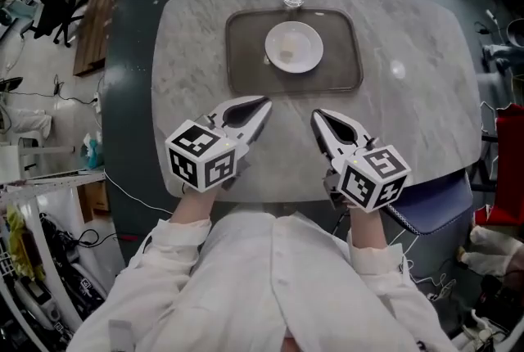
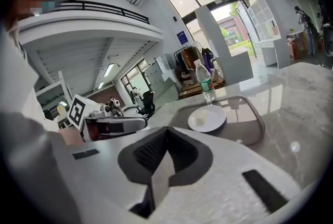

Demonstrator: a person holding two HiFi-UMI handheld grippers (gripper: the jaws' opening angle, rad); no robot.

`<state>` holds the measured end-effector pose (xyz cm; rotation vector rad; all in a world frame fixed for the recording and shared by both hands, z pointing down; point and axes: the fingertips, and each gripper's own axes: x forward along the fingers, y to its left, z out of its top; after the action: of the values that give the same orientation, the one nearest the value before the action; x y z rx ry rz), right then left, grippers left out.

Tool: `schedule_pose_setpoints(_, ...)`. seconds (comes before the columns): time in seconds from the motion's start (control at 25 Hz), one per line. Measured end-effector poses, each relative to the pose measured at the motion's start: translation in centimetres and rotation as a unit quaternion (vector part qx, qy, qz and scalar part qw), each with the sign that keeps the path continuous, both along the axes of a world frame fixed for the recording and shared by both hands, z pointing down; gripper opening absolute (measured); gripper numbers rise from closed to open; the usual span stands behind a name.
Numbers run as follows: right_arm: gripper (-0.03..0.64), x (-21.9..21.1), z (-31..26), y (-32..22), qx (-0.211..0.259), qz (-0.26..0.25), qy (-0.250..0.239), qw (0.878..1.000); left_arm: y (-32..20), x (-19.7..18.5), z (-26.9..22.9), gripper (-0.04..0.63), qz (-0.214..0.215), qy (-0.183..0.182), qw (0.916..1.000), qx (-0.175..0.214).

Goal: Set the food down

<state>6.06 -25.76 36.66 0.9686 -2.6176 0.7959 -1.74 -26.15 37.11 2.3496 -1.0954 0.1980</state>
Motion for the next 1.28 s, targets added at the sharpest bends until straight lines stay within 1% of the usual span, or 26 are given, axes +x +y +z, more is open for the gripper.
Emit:
schedule_pose_setpoints(0.08, 0.003, -0.3, -0.1, 2.1, -0.006, -0.01, -0.007, 1.0, 2.4, 0.5, -0.5, 0.023, 0.008, 0.022, 0.9997, -0.008)
schedule_pose_setpoints(0.2, 0.003, -0.3, -0.6, 4.6, -0.003, -0.02, -0.003, 1.0, 5.4, 1.5, -1.8, 0.02, 0.024, 0.056, 0.9981, -0.009)
schedule_pose_setpoints(0.28, 0.003, -0.2, -1.1, 6.2, -0.004, -0.017, -0.009, 1.0, 7.2, 2.3, -2.8, 0.02, 0.037, 0.086, 0.9956, -0.007)
schedule_pose_setpoints(0.32, 0.003, -0.1, -1.4, 6.9, -0.004, -0.014, -0.014, 1.0, 8.0, 2.6, -3.1, 0.02, 0.04, 0.095, 0.9946, -0.008)
schedule_pose_setpoints(0.44, 0.003, 0.0, -2.8, 8.6, 0.006, -0.01, -0.024, 1.0, 10.2, 2.8, -3.8, 0.02, 0.043, 0.09, 0.995, -0.001)
schedule_pose_setpoints(0.64, 0.003, 0.0, -4.9, 11.5, 0.038, -0.024, -0.015, 0.999, 13.2, 2.9, -5.4, 0.02, 0.049, 0.089, 0.9947, 0.017)
schedule_pose_setpoints(0.76, 0.003, -0.2, -4.9, 13.4, 0.038, -0.022, -0.012, 0.999, 14.7, 2.6, -5.0, 0.02, 0.049, 0.068, 0.9963, 0.015)
schedule_pose_setpoints(0.84, 0.003, -0.1, -4.8, 14.7, 0.036, -0.023, -0.012, 0.999, 15.5, 2.5, -5.0, 0.02, 0.045, 0.063, 0.9968, 0.019)
schedule_pose_setpoints(1.08, 0.003, -0.1, -3.8, 17.2, 0.023, -0.014, -0.01, 1.0, 17.4, 2.3, -5.7, 0.02, 0.03, 0.074, 0.9961, 0.038)
schedule_pose_setpoints(1.2, 0.003, -0.8, -4.2, 17.7, 0.028, -0.015, -0.011, 0.999, 17.9, 1.6, -5.7, 0.02, 0.025, 0.077, 0.9961, 0.036)
schedule_pose_setpoints(1.28, 0.003, -1.2, -4.4, 17.7, 0.029, -0.01, -0.008, 1.0, 18.1, 1.3, -5.8, 0.02, 0.031, 0.081, 0.9957, 0.033)
